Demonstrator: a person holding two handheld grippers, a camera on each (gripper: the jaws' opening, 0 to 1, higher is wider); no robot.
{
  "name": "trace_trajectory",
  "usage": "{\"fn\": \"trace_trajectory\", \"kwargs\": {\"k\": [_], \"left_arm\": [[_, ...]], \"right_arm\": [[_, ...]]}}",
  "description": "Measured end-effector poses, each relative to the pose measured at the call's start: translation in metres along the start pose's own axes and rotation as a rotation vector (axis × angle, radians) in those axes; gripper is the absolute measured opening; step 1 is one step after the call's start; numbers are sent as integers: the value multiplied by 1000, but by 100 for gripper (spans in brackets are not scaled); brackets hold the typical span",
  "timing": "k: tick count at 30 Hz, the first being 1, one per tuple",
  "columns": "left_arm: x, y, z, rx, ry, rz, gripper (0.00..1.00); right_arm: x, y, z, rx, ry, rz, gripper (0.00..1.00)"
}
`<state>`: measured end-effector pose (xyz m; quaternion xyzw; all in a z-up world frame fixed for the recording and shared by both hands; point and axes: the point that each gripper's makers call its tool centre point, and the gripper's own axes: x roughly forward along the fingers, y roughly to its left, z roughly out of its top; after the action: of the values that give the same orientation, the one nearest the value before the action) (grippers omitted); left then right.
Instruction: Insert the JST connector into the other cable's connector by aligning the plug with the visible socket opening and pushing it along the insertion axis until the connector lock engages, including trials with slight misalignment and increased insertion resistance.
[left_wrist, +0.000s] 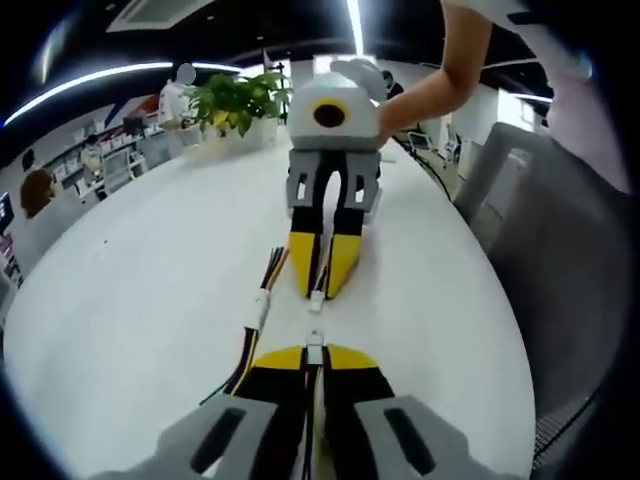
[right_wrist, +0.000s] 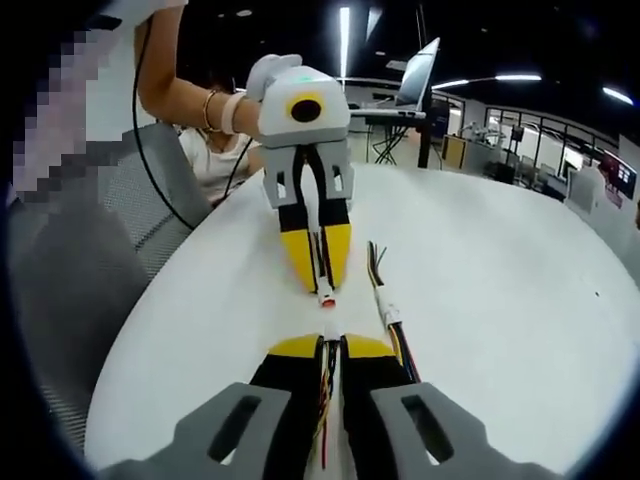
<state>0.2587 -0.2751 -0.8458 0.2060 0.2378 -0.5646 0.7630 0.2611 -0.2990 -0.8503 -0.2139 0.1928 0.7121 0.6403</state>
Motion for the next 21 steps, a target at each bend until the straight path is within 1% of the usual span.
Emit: {"fn": "trace_trajectory", "kwargs": {"k": [4,11,13,15,21], "left_arm": [[3,-1,3,19,16,-17,0],[3,-4,4,34,47,-51,0],[2,-5,8,24,35,-60,0],[1,-3,12,-3,24,-59,0],[-1,-3,15,5,21,-62,0]], "right_arm": [[-1,1,-1,-6,21,0,4],[-5,1,0,-25,24,10,4],[-4,0,-1,-33,25,12,4],[-4,2,4,-40,26,16,4],[-6,6,12,-55,28,24,4]]}}
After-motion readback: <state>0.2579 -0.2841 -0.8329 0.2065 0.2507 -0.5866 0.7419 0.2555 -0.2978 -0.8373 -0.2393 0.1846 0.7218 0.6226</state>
